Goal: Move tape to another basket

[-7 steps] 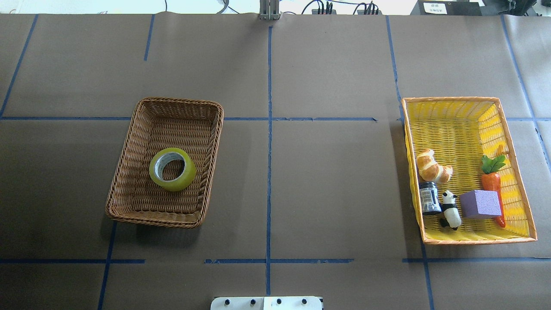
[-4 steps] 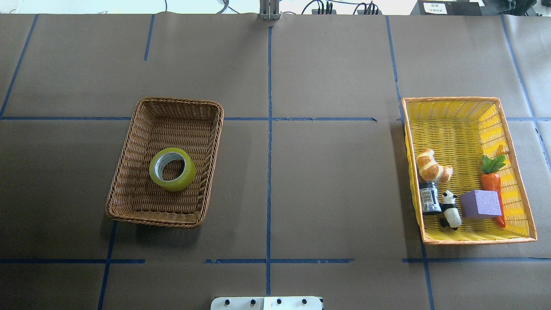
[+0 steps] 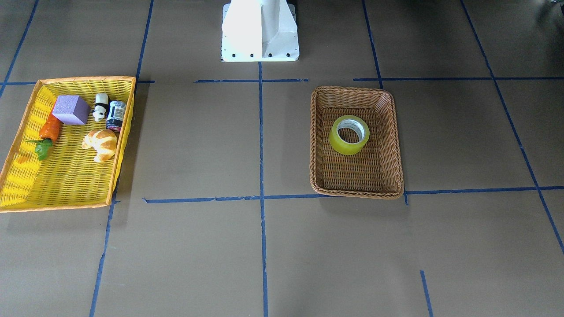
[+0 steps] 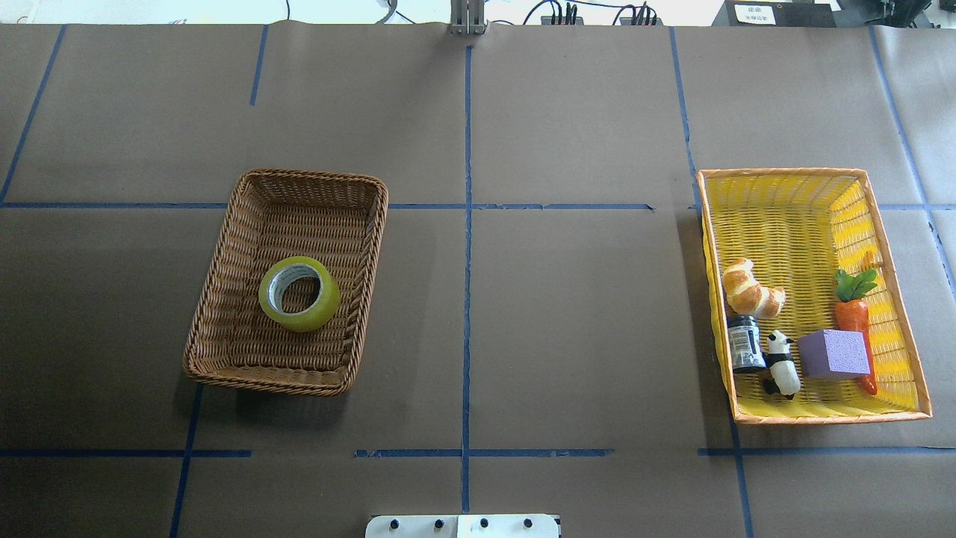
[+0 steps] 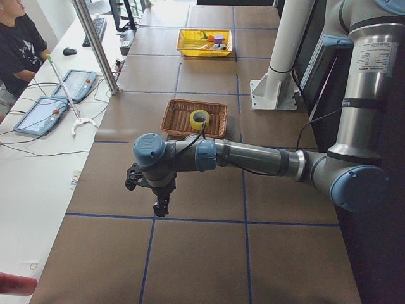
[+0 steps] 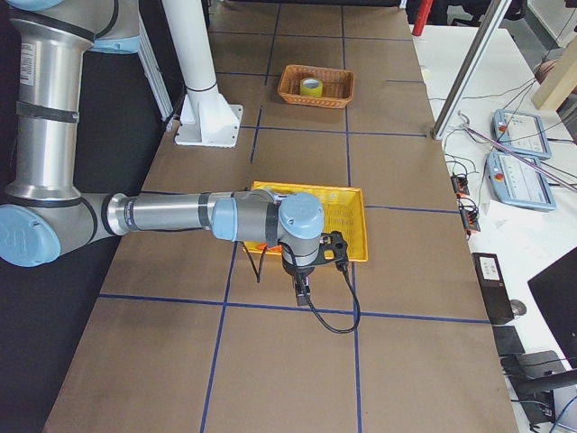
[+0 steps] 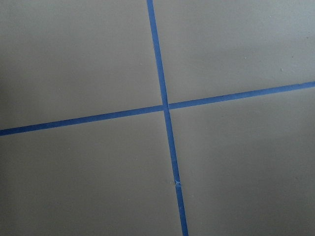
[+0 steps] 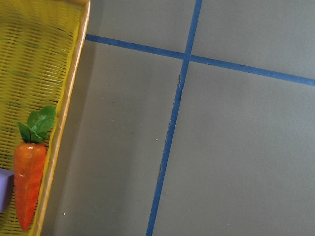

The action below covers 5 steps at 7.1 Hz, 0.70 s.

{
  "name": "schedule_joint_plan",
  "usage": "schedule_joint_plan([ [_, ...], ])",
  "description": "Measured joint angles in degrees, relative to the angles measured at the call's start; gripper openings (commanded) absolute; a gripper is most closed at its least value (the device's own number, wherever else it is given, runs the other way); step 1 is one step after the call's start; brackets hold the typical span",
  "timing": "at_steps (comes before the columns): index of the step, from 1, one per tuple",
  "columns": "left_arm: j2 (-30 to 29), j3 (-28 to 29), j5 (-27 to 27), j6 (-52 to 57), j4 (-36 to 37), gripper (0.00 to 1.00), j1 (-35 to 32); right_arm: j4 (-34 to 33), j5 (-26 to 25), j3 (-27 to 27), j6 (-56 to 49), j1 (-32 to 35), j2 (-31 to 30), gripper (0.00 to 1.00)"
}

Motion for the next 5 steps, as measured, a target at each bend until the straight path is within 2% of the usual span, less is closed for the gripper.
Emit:
schedule_joint_plan([
  [5,3.3,-2.5,0.0,-0.3,-0.1,1.00,0.2,0.4,0.0,-1.4,-0.3,-0.7,0.6,1.00],
])
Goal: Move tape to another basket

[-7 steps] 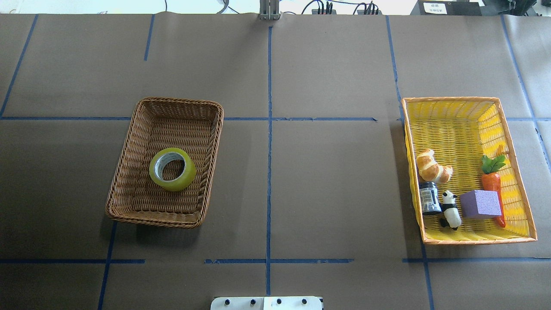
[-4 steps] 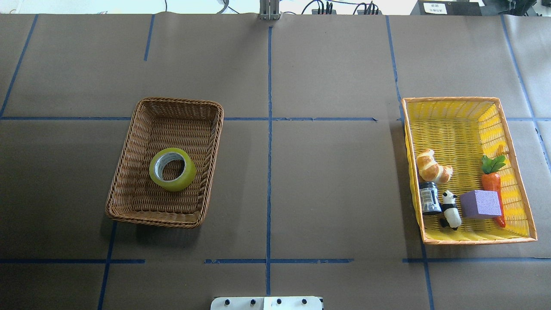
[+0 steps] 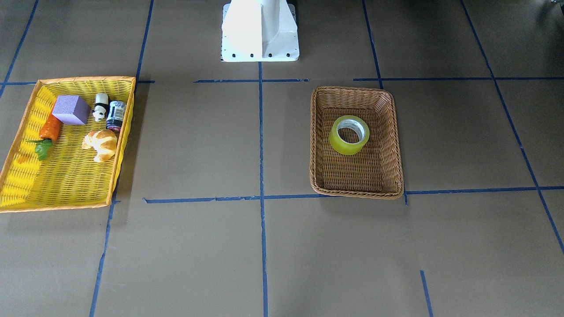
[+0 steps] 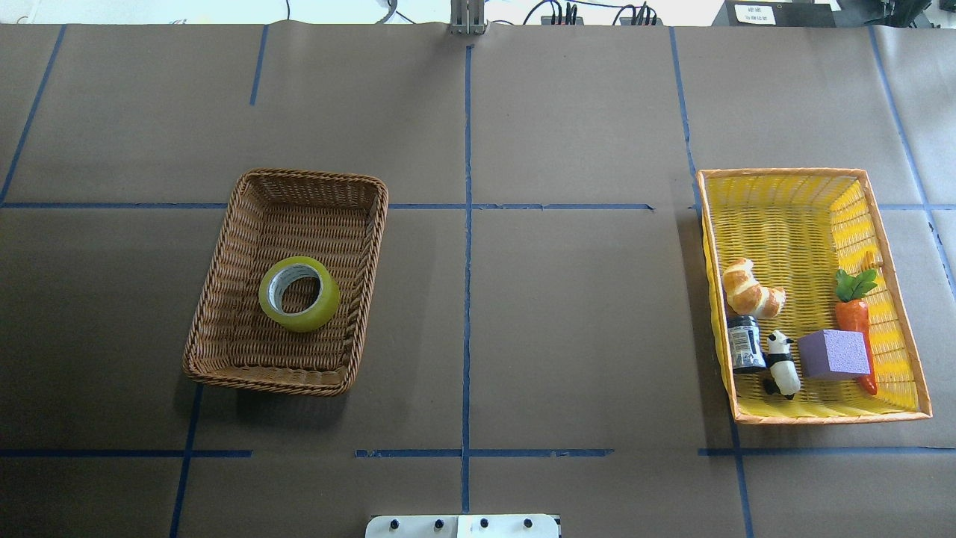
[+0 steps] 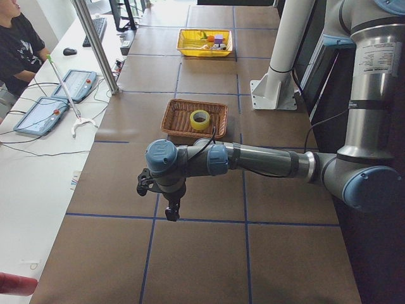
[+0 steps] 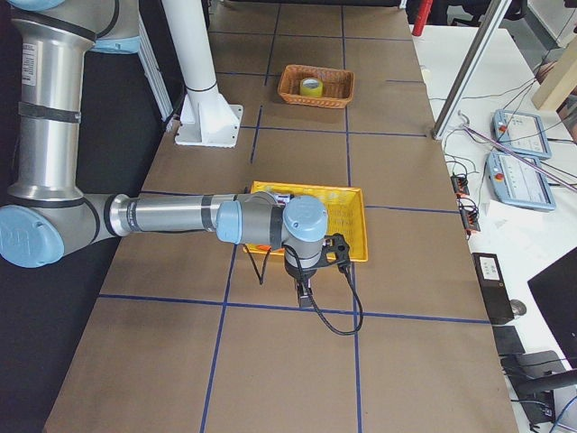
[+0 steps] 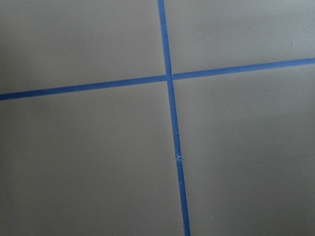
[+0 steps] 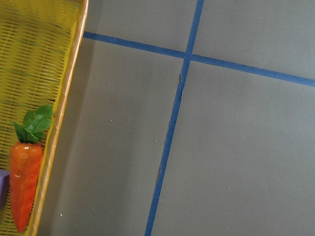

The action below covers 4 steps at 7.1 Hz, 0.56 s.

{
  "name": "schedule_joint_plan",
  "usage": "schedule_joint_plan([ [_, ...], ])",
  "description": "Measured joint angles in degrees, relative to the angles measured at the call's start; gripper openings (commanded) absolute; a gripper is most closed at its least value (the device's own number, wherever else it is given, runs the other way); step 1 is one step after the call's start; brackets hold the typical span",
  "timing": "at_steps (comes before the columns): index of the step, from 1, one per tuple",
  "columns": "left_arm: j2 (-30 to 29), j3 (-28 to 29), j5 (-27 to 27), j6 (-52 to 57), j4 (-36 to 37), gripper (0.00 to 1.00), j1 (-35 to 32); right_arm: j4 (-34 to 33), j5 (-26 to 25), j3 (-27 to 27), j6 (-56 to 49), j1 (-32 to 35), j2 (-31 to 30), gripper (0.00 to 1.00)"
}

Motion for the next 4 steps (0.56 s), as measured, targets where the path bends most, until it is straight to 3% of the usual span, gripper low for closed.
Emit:
schedule_joint_plan([
  [4,0.7,-2.0,0.0,-0.2,0.1,1.00,0.0,0.1,0.7,-1.3,0.3,-1.3,0.1,1.00],
])
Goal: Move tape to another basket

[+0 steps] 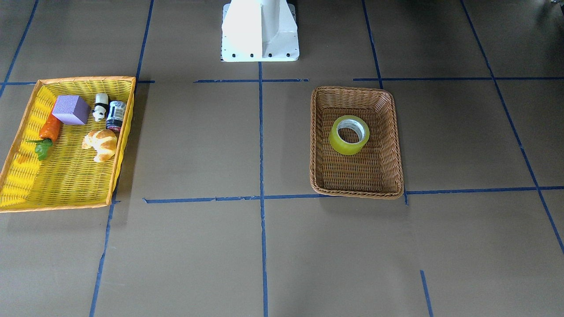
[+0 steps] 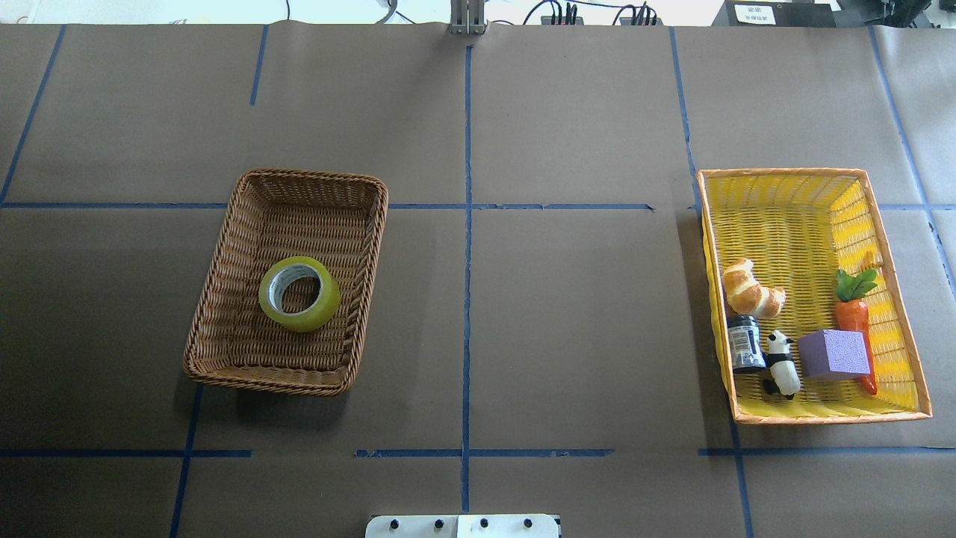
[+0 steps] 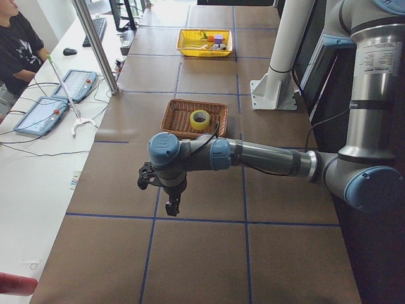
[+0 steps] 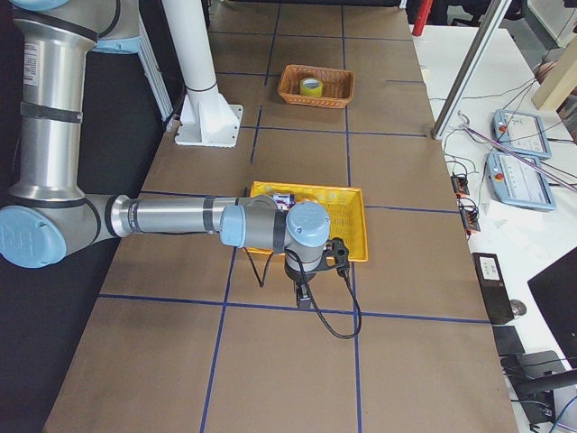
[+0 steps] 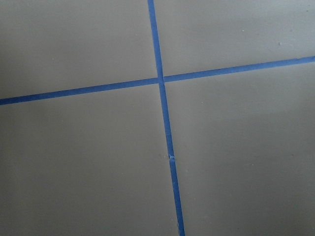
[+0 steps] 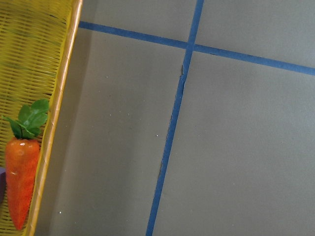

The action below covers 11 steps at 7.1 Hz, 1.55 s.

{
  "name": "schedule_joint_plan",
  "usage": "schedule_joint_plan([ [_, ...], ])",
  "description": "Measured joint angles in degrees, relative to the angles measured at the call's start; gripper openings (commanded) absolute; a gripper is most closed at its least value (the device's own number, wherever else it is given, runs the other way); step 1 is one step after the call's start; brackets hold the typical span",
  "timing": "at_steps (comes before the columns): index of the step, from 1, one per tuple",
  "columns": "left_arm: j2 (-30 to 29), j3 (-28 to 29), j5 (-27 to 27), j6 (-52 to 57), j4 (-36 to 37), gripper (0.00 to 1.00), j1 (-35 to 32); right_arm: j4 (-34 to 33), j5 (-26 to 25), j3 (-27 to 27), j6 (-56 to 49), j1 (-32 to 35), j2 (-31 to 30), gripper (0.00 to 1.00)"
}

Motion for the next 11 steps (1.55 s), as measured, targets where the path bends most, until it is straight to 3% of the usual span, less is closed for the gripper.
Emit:
schedule_joint_plan([
  [4,4.1,-2.6,-0.3,0.0,-0.5,1.00,0.0,0.1,1.6,0.1,-0.3,-0.1,-0.3,1.00],
  [11,4.6,-1.8,0.0,0.2,-2.0,1.00,0.1,0.1,2.3,-0.2,0.4,-0.1,0.0,1.00],
])
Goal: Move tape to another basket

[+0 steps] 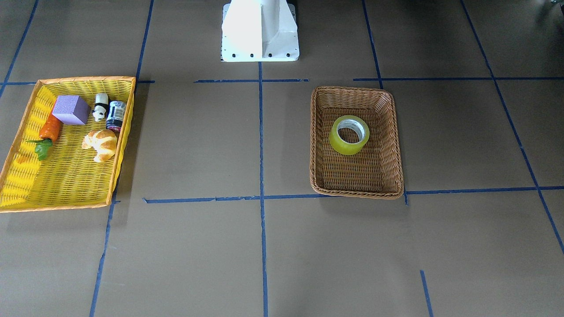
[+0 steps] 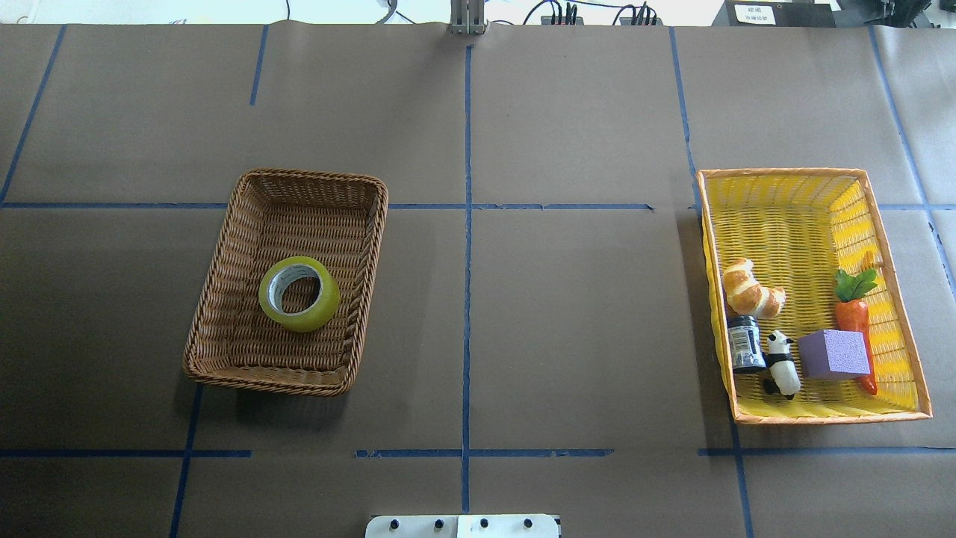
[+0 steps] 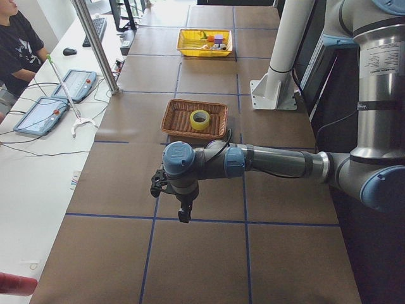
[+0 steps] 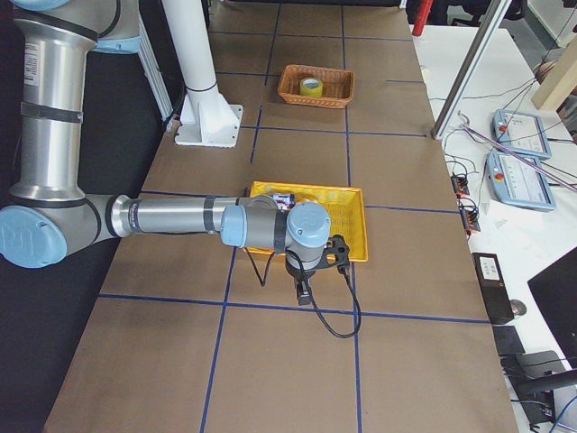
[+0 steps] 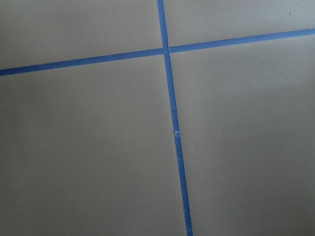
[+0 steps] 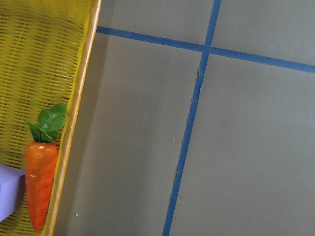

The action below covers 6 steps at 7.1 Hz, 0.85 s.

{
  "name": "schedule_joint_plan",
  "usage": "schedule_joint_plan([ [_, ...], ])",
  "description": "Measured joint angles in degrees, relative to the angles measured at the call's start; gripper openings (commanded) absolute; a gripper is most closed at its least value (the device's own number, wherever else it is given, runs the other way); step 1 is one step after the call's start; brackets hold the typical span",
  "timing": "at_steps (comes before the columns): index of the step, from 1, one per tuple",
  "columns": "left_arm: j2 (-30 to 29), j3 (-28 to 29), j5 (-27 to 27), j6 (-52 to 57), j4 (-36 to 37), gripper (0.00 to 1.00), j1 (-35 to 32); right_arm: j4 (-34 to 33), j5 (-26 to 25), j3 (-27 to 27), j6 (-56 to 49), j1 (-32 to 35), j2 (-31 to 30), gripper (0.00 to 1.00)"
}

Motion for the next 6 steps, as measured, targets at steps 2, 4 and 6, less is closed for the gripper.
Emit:
schedule_joint_plan([
  [2,-0.1,0.0,0.0,0.0,-0.1,1.00,0.0,0.0,-0.3,-0.2,-0.1,0.0,0.0,1.00],
  [4,-0.3,0.2,0.0,0.0,-0.2,1.00,0.0,0.0,-0.4,-0.7,-0.2,-0.1,0.1,1.00],
  [6,-0.8,0.8,1.1,-0.3,-0.1,1.00,0.0,0.0,-1.5,-1.3,0.6,-0.2,0.3,1.00],
])
